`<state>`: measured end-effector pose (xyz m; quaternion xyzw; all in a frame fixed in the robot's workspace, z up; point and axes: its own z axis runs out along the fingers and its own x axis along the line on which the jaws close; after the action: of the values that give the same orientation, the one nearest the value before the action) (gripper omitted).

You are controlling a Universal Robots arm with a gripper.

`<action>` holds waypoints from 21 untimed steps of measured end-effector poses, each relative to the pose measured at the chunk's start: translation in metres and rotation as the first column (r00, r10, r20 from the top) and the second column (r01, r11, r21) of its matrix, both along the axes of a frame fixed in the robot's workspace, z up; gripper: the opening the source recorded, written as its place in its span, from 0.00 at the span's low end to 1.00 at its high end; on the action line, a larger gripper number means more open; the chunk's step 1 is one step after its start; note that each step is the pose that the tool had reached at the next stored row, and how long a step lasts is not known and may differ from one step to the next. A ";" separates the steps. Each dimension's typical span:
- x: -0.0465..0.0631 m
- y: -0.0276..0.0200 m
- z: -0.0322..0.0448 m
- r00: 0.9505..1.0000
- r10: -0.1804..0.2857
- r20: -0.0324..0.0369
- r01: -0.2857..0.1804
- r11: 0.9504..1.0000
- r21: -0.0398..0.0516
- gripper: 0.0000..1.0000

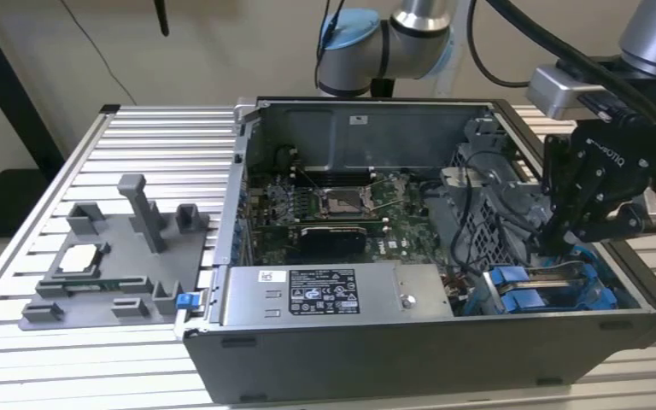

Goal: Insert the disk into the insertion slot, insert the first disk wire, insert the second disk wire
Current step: 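Insert the first disk wire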

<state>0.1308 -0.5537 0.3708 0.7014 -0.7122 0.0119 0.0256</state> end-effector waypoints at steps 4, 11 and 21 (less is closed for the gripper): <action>0.000 0.0000 -0.0005 1.000 0.000 0.000 0.000 1.000 -0.004 0.00; 0.000 0.0000 -0.0016 1.000 0.000 0.000 0.000 1.000 -0.011 0.00; 0.000 0.0000 -0.0030 1.000 0.000 0.001 0.000 1.000 -0.019 0.00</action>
<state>0.1308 -0.5537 0.3678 0.7011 -0.7121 0.0189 0.0321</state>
